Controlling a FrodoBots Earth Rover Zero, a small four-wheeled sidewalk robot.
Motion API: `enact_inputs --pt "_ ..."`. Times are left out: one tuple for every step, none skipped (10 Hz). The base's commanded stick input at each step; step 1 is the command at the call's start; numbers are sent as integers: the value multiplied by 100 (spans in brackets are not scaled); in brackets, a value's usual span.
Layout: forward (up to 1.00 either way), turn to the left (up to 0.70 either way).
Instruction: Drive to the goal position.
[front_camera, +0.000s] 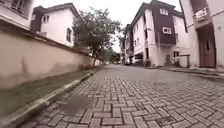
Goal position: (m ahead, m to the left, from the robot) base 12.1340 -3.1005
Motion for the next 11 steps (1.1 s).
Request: enact_inputs --pt "50 0" --pt "50 0" --pt "50 0" --pt "50 0" --pt "50 0" --pt "50 0" --pt "50 0" --pt "50 0" --pt "50 0" --pt "50 0" --pt "50 0"
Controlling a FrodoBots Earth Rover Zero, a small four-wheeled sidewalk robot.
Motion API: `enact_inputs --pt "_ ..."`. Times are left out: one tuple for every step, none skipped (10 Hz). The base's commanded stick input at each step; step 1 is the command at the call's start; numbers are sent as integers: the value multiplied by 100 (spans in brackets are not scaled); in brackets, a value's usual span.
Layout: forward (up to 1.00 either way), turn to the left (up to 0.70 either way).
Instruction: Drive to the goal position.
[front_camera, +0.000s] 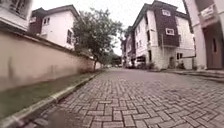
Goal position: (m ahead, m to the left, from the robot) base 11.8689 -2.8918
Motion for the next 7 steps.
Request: enact_inputs --pt "50 0" --pt "50 0" --pt "50 0" --pt "50 0" --pt "50 0" --pt "50 0" --pt "50 0"
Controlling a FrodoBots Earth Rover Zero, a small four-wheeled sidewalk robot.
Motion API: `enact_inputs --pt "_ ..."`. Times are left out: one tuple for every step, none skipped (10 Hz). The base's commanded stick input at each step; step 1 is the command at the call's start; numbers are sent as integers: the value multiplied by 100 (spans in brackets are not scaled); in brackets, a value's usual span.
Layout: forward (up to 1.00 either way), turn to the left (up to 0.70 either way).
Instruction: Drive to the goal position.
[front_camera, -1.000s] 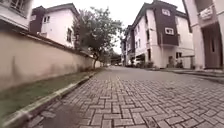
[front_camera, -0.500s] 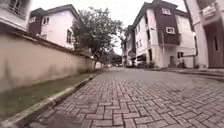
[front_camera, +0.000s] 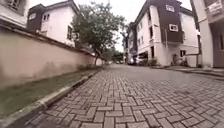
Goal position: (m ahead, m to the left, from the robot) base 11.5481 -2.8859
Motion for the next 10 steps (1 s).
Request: enact_inputs --pt "50 0" --pt "50 0" --pt "50 0" --pt "50 0" --pt "50 0" --pt "50 0" --pt "50 0" --pt "50 0" --pt "50 0" --pt "50 0"
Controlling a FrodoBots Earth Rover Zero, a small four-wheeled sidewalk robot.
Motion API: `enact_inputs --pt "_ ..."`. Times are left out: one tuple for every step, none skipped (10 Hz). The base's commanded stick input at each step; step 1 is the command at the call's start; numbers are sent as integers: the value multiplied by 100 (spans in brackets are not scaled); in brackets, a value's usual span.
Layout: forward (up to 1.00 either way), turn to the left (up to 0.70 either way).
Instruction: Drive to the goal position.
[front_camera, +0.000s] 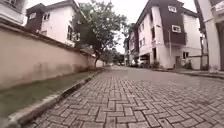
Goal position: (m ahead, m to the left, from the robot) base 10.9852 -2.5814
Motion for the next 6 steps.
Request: enact_inputs --pt "50 0" --pt "50 0" --pt "50 0" --pt "50 0" --pt "50 0" --pt "50 0"
